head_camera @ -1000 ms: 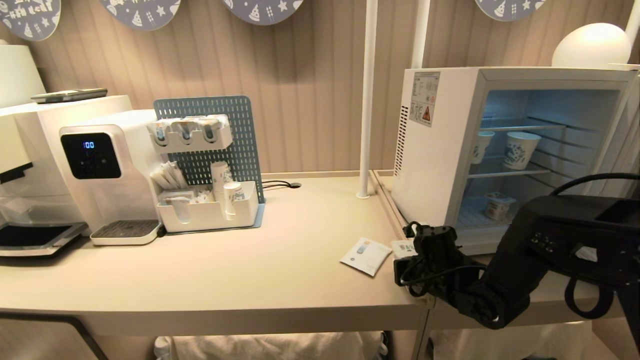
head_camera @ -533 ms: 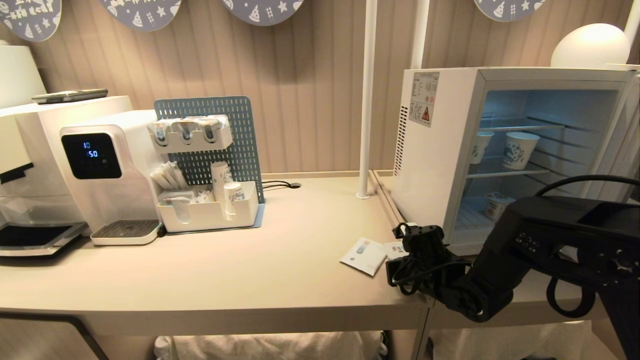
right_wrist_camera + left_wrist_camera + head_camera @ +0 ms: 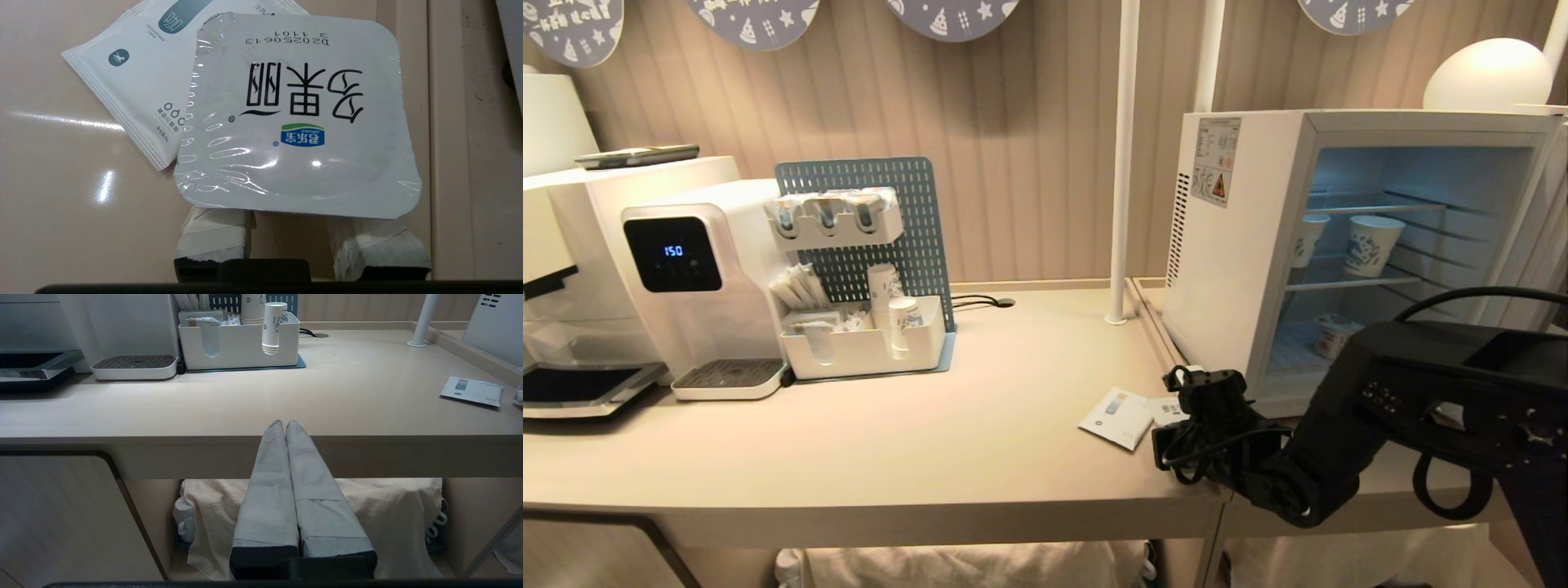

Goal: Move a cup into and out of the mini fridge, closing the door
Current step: Place the yoghurt on the table

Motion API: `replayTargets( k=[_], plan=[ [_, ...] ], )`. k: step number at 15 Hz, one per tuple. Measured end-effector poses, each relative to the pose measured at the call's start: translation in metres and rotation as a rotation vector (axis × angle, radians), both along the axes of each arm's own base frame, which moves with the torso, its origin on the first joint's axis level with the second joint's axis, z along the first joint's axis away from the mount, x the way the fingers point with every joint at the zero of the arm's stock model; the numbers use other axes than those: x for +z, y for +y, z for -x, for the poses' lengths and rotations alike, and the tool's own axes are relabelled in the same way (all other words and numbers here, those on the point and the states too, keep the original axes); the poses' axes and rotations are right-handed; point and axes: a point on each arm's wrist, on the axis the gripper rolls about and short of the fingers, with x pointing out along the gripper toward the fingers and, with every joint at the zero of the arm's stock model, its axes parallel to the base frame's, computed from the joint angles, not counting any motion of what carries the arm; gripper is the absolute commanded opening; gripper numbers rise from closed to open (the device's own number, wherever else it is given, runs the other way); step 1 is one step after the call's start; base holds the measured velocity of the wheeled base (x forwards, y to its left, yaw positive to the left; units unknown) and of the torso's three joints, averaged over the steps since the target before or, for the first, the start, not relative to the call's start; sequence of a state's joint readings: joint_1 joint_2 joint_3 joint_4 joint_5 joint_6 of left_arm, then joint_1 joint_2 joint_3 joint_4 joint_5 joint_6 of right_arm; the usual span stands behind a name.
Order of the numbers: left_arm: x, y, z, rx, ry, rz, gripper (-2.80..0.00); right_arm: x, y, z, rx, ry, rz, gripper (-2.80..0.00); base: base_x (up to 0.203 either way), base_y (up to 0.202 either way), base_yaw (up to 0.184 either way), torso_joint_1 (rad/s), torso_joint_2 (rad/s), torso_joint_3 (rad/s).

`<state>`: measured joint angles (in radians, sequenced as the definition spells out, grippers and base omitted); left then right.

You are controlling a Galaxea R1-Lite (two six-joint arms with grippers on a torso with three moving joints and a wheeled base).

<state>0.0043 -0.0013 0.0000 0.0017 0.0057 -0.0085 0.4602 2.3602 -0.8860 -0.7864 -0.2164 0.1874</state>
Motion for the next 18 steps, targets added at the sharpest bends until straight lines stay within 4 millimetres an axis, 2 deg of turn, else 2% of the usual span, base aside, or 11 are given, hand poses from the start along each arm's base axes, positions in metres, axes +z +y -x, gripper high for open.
replayTargets(
  k=[6,7,14,18],
  plan=[
    [0.0000,0.0000,0.0000,0.000,0.000,0.001,-2.80,0.0026,-0.0007,0.0010,-0.002,-0.002,-0.004,-2.80,0.000,0.000,0.000,0.000,0.00,0.000],
    [0.0000,0.0000,0.0000,0.000,0.000,0.000,-2.80,0.0024,-0.0003,-0.0001,-0.005,-0.007,0.000,0.00,0.000,0.000,0.000,0.000,0.00,0.000],
    [0.0000,0.0000,0.0000,0.000,0.000,0.000,-2.80,0.0006,0.0015,-0.0037,-0.009,-0.015,-0.007,0.00,0.000,0.000,0.000,0.000,0.00,0.000],
    [0.0000,0.0000,0.0000,0.000,0.000,0.000,-2.80,0.0105,-0.0013,0.0036,-0.021,-0.014,-0.026,0.00,0.000,0.000,0.000,0.000,0.00,0.000]
  ],
)
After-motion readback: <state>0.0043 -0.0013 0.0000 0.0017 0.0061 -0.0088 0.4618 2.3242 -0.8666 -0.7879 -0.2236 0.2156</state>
